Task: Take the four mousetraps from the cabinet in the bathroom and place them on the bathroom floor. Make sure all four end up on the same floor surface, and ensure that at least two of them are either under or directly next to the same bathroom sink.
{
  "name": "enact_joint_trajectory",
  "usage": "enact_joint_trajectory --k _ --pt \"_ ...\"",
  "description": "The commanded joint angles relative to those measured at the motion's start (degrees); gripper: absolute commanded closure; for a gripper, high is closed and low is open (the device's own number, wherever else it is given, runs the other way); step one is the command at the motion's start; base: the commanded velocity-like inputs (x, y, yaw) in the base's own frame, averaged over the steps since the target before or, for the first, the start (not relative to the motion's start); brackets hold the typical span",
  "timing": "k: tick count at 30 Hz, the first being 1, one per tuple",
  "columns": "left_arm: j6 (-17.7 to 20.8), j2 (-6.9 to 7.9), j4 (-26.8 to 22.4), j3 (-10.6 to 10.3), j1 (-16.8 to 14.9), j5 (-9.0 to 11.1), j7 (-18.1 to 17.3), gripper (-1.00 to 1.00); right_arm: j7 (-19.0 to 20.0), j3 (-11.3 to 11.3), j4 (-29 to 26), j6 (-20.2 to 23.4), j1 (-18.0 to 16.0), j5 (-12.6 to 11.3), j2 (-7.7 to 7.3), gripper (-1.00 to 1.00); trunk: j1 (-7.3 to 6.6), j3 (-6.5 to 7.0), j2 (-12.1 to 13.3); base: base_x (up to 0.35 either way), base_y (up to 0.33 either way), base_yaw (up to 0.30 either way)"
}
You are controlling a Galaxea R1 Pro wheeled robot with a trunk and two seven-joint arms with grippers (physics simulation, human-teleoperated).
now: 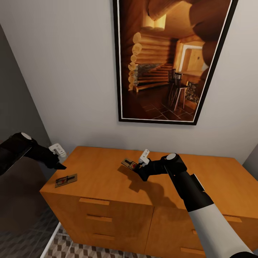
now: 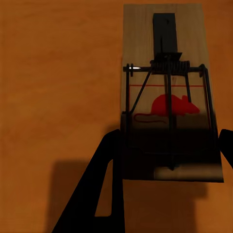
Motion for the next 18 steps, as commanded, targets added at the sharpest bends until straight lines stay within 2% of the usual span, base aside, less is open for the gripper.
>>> enact_joint_trajectory --k 1,2,4,7,12,18 --pt "0.3 0.01 -0.1 -1.0 -0.1 -0.6 0.6 -1.0 0.5 0.0 -0.1 0.5 -0.1 0.3 0.03 1.0 0.0 -0.07 0.0 0.0 0.0 0.0" --pt "0.3 -0.12 -0.1 -3.0 -0.1 -0.6 2.6 -1.0 0.5 0.0 -0.1 0.5 -0.1 0.3 0.02 1.0 0.0 -0.07 0.0 0.0 0.0 0.0" --pt "0.3 -0.5 -0.1 -5.5 -0.1 -0.5 5.1 -1.0 0.5 0.0 -0.1 0.5 -0.1 0.3 0.02 1.0 0.0 -0.07 0.0 0.0 0.0 0.0" --pt "0.4 -0.91 -0.1 -7.3 -0.1 -0.3 6.9 -1.0 0.5 0.0 -0.1 0.5 -0.1 0.3 0.02 1.0 0.0 -0.07 0.0 0.0 0.0 0.0" --pt "0.4 -1.38 -0.1 -7.6 -0.1 -0.1 7.4 -1.0 0.5 0.0 -0.1 0.5 -0.1 0.3 0.02 1.0 0.0 -0.07 0.0 0.0 0.0 0.0" --pt "0.3 -2.07 -0.3 -6.1 -0.1 0.4 7.2 -1.0 0.5 0.0 -0.1 0.5 -0.1 0.3 0.02 1.0 0.0 -0.07 0.0 0.0 0.0 0.0"
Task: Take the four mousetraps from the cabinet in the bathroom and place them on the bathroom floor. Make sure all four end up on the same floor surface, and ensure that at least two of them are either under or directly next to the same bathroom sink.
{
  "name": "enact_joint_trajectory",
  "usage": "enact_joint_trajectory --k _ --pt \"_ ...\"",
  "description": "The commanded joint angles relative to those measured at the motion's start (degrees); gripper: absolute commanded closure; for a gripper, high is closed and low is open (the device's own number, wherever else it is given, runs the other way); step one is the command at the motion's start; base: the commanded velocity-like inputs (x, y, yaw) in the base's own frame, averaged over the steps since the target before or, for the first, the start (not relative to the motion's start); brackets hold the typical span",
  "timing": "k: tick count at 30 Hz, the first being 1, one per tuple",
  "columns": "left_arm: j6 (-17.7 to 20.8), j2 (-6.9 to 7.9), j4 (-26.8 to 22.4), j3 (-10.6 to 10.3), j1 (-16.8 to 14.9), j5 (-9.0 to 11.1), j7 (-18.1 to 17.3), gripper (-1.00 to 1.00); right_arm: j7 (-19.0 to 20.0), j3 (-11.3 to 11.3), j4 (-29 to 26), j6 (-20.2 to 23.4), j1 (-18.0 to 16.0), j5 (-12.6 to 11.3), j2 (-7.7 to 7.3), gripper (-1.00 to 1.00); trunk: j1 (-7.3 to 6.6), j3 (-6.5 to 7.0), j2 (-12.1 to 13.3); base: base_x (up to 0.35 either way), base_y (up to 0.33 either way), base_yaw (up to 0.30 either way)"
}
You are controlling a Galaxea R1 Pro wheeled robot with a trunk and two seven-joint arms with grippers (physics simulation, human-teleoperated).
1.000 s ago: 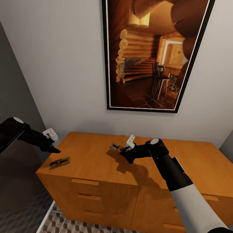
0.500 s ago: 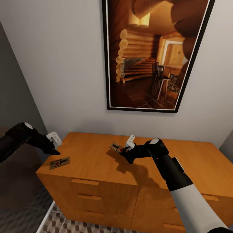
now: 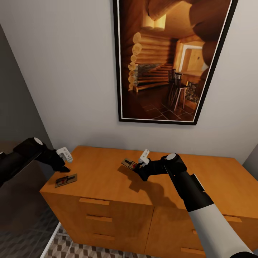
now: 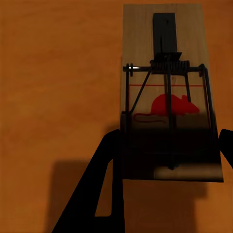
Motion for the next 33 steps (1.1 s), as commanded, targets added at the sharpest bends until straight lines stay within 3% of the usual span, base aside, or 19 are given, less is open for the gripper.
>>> enact_joint_trajectory --k 1,17,33 --pt "0.1 -0.06 -0.1 0.2 -0.1 -0.5 -0.7 -1.0 0.5 0.0 -0.1 0.5 -0.1 0.3 0.03 1.0 0.0 -0.07 0.0 0.0 0.0 0.0" --pt "0.0 -0.74 0.2 7.2 -0.1 0.0 -10.0 -1.0 0.5 0.0 -0.1 0.5 -0.1 0.3 0.03 1.0 0.0 -0.07 0.0 0.0 0.0 0.0" --pt "0.0 -0.67 0.5 8.3 -0.1 0.7 -11.6 -1.0 0.5 0.0 -0.1 0.4 -0.1 0.3 0.03 1.0 0.0 -0.07 0.0 0.0 0.0 0.0"
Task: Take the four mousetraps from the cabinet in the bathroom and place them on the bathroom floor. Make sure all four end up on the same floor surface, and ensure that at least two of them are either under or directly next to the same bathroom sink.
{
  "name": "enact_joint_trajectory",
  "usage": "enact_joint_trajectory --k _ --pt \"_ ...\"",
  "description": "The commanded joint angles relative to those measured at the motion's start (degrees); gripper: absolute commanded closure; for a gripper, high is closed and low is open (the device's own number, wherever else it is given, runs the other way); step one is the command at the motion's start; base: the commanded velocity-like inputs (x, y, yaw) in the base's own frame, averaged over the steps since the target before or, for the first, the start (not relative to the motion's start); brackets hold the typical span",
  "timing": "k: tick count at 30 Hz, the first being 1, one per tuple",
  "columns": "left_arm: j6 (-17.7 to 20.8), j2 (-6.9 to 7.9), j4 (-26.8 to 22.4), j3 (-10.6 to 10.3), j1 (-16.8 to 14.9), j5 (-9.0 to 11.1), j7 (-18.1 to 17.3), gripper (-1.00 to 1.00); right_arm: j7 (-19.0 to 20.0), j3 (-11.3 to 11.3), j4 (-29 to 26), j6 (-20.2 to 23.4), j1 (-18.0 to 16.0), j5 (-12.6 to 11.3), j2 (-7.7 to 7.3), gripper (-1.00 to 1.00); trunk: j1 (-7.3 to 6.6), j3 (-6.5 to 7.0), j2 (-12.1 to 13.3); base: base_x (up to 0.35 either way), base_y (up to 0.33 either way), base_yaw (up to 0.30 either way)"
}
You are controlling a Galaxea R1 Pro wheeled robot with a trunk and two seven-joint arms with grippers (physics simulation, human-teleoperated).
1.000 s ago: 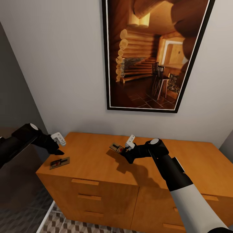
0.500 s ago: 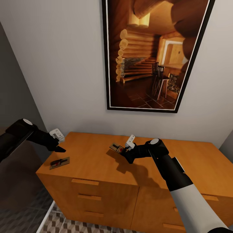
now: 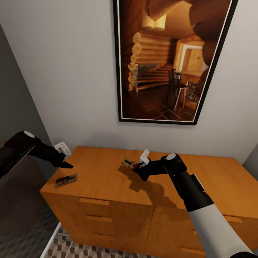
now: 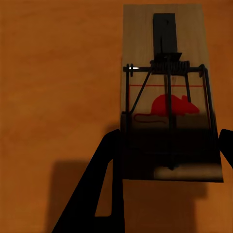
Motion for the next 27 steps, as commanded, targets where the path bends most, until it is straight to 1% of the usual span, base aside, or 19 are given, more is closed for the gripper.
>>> enact_joint_trajectory --k 1,7,9,10,19,27 --pt "0.3 0.02 0.0 0.0 -0.1 0.2 -1.0 -1.0 0.5 0.0 -0.1 0.5 -0.1 0.3 0.03 1.0 0.0 -0.07 0.0 0.0 0.0 0.0" --pt "0.3 0.19 0.2 0.1 -0.1 3.5 -1.9 -1.0 0.5 0.0 -0.1 0.5 -0.1 0.3 0.03 1.0 0.0 -0.07 0.0 0.0 0.0 0.0" --pt "0.3 0.28 0.5 0.4 -0.1 4.8 -2.0 -1.0 0.5 0.0 -0.1 0.5 -0.1 0.3 0.03 1.0 0.0 -0.07 0.0 0.0 0.0 0.0" --pt "0.3 0.3 0.6 0.6 -0.1 5.1 -2.0 -1.0 0.5 0.0 -0.1 0.5 -0.1 0.3 0.03 1.0 0.0 -0.07 0.0 0.0 0.0 0.0" --pt "0.3 0.41 2.7 2.1 -0.1 6.2 -2.2 -1.0 0.5 0.0 0.0 0.4 -0.1 0.3 0.03 1.0 0.0 -0.07 0.0 0.0 0.0 0.0" --pt "0.4 0.46 3.1 2.3 -0.1 6.4 -2.3 -1.0 0.5 0.0 0.0 0.4 -0.1 0.3 0.03 1.0 0.0 -0.07 0.0 0.0 0.0 0.0"
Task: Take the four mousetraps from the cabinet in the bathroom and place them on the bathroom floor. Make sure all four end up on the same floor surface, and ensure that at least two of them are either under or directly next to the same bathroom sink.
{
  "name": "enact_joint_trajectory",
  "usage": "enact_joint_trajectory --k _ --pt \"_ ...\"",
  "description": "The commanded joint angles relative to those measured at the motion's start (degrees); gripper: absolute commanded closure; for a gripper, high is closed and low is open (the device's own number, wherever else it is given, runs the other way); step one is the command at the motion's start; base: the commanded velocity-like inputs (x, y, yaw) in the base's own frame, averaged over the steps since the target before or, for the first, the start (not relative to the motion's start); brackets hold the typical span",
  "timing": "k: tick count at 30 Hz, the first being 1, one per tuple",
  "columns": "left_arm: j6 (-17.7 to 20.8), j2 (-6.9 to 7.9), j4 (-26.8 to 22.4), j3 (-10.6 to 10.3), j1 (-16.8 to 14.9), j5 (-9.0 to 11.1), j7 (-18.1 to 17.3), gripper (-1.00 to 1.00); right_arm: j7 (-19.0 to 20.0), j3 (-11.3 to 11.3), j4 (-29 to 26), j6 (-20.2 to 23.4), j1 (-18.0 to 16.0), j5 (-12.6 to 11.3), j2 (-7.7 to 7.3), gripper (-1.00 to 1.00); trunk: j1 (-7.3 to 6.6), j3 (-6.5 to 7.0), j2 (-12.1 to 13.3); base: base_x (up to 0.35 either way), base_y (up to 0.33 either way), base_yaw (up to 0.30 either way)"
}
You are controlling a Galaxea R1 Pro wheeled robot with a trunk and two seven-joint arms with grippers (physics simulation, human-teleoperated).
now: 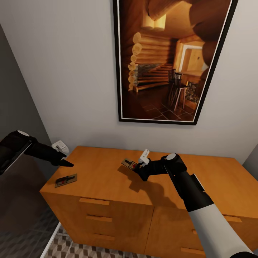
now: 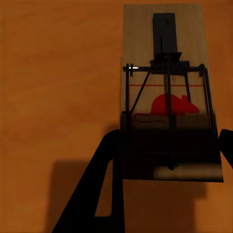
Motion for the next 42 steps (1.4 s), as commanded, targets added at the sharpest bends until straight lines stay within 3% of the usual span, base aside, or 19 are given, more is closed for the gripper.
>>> enact_joint_trajectory --k 1,27,42 --pt "0.5 0.05 0.0 -0.1 -0.1 0.1 -0.1 -1.0 0.5 0.0 0.0 0.5 -0.1 0.3 0.03 1.0 0.0 -0.07 0.0 0.0 0.0 0.0" --pt "0.5 0.56 0.3 -0.3 0.1 0.1 0.0 -1.0 0.5 0.0 0.0 0.5 -0.1 0.4 0.04 1.0 0.0 -0.07 0.0 0.0 0.0 0.0" --pt "0.4 0.43 2.9 -0.4 0.7 0.2 -0.1 -1.0 0.5 0.0 0.0 0.5 -0.1 0.5 0.03 1.0 0.0 -0.07 0.0 0.0 0.0 0.0"
